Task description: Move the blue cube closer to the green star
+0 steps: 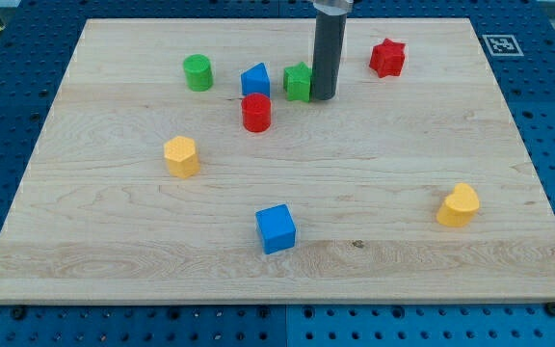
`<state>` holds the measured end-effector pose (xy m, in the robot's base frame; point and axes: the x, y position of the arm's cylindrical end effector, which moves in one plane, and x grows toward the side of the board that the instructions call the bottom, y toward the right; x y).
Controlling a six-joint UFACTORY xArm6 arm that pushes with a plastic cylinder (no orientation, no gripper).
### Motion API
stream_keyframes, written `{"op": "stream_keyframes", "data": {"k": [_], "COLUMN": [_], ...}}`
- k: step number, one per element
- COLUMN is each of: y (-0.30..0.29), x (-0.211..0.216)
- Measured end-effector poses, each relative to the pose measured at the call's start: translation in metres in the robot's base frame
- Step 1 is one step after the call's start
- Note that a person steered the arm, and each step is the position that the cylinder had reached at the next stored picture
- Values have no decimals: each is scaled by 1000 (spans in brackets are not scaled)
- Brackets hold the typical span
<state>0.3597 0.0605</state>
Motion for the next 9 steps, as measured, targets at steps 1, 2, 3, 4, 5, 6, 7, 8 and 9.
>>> {"op": "stream_keyframes", "data": {"k": [1, 2, 3, 4, 5, 6, 7, 8, 9], "y": [11, 11, 12, 13, -22, -80, -86, -81, -80], "x": [66, 142, 208, 255, 258, 247, 238, 232, 214]}}
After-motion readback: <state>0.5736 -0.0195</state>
